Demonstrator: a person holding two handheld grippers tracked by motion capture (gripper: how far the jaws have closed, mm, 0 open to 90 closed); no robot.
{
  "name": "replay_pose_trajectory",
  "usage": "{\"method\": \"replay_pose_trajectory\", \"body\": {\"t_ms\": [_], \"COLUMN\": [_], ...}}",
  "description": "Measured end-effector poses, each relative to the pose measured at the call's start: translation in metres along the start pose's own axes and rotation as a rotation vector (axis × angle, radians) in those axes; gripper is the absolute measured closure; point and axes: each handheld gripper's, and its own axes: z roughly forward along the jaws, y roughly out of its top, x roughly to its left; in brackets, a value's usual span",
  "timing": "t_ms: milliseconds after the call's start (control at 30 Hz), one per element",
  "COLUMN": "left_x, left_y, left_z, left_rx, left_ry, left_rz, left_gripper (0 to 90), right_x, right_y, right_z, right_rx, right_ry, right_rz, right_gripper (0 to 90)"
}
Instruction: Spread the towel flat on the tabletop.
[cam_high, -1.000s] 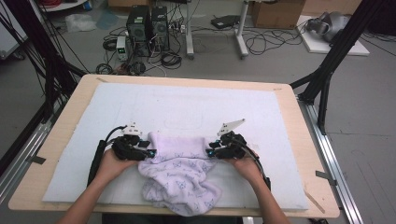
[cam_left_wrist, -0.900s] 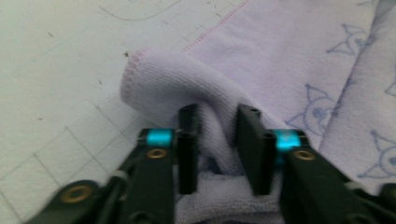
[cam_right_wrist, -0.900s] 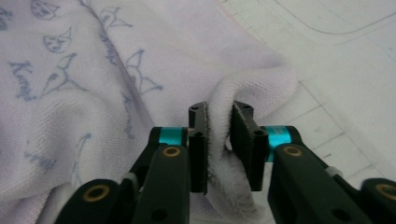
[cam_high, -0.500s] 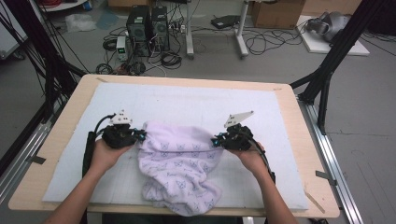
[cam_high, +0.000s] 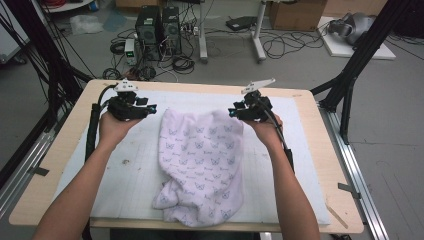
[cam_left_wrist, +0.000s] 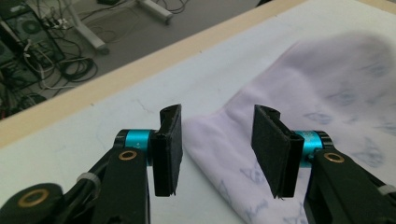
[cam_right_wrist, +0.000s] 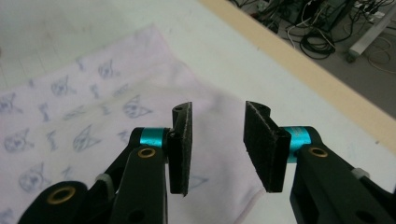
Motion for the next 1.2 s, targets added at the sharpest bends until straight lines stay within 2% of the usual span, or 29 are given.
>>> {"method": "replay_pose_trajectory", "body": {"t_ms": [33, 100, 200, 300, 400, 567, 600, 667, 767, 867, 1067, 1200], "left_x": [-0.001, -0.005, -0.013, -0.022, -0.031, -0.046, -0.05, -0.06, -0.074, -0.086, -0.099, -0.108], "left_y": [-0.006, -0.018, -0.033, -0.049, -0.066, -0.085, -0.088, -0.095, -0.102, -0.107, -0.112, -0.112], "left_z": [0.0, -0.001, -0.003, -0.008, -0.015, -0.023, -0.024, -0.026, -0.031, -0.033, -0.022, -0.012], "left_rx": [0.002, 0.006, 0.014, 0.004, 0.0, -0.007, -0.003, 0.002, -0.006, -0.006, 0.054, 0.093], "left_ry": [-0.012, -0.025, -0.055, -0.091, -0.123, -0.169, -0.181, -0.208, -0.248, -0.27, -0.302, -0.313], "left_rz": [-0.006, 0.001, 0.019, 0.029, 0.037, 0.037, 0.039, 0.05, 0.064, 0.087, 0.124, 0.177], "left_gripper": [53.3, 53.3, 53.3, 53.2, 52.8, 52.5, 52.3, 51.7, 49.4, 48.0, 47.6, 58.1], "right_x": [0.001, 0.008, 0.017, 0.03, 0.046, 0.073, 0.079, 0.088, 0.104, 0.114, 0.127, 0.136], "right_y": [-0.006, -0.019, -0.033, -0.045, -0.057, -0.075, -0.079, -0.082, -0.093, -0.105, -0.128, -0.133], "right_z": [0.003, 0.004, 0.0, -0.009, -0.022, -0.032, -0.033, -0.033, -0.037, -0.038, -0.025, -0.016], "right_rx": [0.023, 0.016, 0.02, 0.004, -0.043, -0.079, -0.073, -0.023, -0.066, -0.069, -0.004, 0.06], "right_ry": [0.012, 0.015, 0.045, 0.071, 0.11, 0.178, 0.188, 0.223, 0.248, 0.276, 0.302, 0.313], "right_rz": [0.013, 0.007, 0.009, -0.001, -0.008, -0.062, -0.066, -0.075, -0.093, -0.088, -0.093, -0.133], "right_gripper": [59.8, 60.2, 59.6, 57.8, 56.3, 53.2, 52.6, 50.2, 51.1, 50.9, 53.0, 58.3]}}
